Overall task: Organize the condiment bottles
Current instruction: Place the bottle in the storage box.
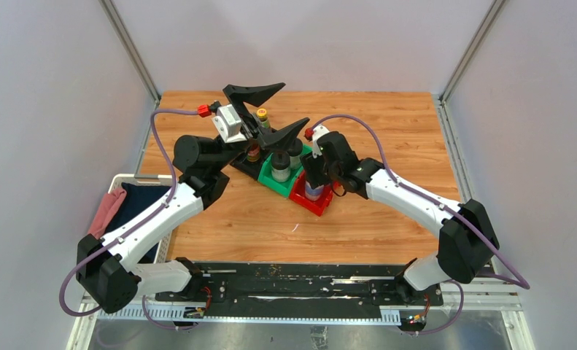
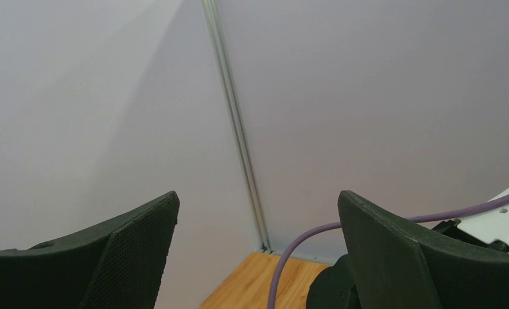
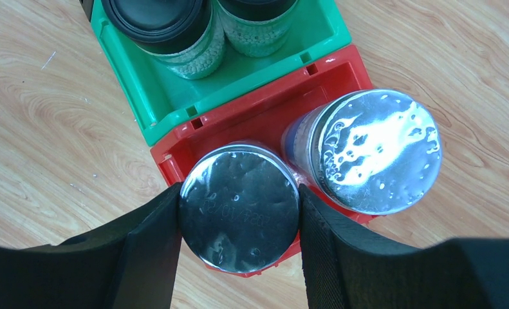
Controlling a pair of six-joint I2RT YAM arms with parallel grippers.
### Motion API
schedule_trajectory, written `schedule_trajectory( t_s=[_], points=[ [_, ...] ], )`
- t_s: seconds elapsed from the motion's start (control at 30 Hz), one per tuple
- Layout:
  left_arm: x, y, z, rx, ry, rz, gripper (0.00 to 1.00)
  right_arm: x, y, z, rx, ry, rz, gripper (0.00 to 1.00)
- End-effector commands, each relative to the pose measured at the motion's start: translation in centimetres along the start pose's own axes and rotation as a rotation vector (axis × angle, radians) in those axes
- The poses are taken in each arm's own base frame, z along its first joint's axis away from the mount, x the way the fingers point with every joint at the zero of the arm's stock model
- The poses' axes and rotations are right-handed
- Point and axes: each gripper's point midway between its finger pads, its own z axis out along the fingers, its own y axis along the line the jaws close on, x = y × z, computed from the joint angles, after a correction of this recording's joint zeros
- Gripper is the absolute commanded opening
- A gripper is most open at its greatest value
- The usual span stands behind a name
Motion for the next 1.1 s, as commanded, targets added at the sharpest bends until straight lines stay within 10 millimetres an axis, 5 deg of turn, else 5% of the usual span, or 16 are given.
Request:
schedule_trajectory(
  t_s=[0.0, 1.07],
  points=[
    [-1.5, -0.2, 0.6, 0.014, -0.045, 0.009, 1.00, 0.1, 0.2, -0.7, -0.039, 0.011, -0.017, 0.00],
    [-1.1, -0.1, 0.6, 0.013, -0.038, 0.013, 1.00, 1.1, 1.4, 0.4, -0.112, 0.021, -0.050, 0.00]
  ],
)
